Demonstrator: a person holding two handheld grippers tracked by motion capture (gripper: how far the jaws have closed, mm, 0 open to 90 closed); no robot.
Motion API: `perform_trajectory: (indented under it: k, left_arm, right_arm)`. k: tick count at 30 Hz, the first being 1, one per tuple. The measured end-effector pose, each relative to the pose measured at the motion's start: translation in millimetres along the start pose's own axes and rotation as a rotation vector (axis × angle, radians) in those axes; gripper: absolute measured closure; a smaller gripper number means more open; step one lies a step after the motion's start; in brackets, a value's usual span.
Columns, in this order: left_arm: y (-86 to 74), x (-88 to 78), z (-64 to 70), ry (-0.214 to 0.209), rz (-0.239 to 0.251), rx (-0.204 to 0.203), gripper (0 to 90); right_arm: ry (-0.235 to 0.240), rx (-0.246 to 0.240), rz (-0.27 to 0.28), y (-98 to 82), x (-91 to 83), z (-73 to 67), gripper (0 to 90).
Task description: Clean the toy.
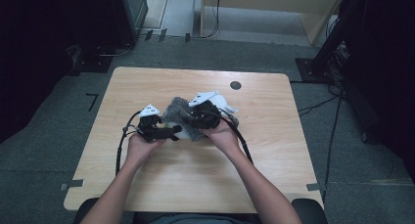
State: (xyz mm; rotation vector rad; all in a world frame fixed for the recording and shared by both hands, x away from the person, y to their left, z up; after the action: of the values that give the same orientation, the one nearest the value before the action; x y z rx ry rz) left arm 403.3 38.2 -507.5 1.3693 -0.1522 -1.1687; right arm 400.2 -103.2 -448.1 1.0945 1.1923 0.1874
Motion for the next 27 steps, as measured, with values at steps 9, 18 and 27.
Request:
perform_trajectory:
  k: [9, 18, 27]
  left_arm:
    - [-0.2, 0.3, 0.6, 0.010, 0.003, 0.017, 22.5]
    - [1.0, 1.1, -0.5, 0.006, 0.005, 0.012, 22.7]
    - [1.8, 1.4, -1.1, 0.007, 0.003, 0.006, 22.8]
  right_arm:
    - [-0.038, 0.006, -0.006, -11.4, -19.9, 12.2, 77.7]
    - [-0.118, 0.021, 0.028, -21.4, -58.5, 34.3, 77.7]
    - [-0.174, 0.065, 0.046, -34.5, -86.2, 56.9, 77.7]
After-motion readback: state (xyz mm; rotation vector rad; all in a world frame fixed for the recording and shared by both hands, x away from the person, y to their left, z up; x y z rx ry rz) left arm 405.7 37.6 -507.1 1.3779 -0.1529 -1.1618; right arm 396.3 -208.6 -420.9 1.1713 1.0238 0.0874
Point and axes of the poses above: each handheld gripper's, and its own axes: x roughly forward along the jaws, y roughly out of its top, z roughly to its right, the point moved 6 cm from there along x, roughly forward along the jaws, and after that the axes turned 1 degree about -y, right-handed, at the moved point
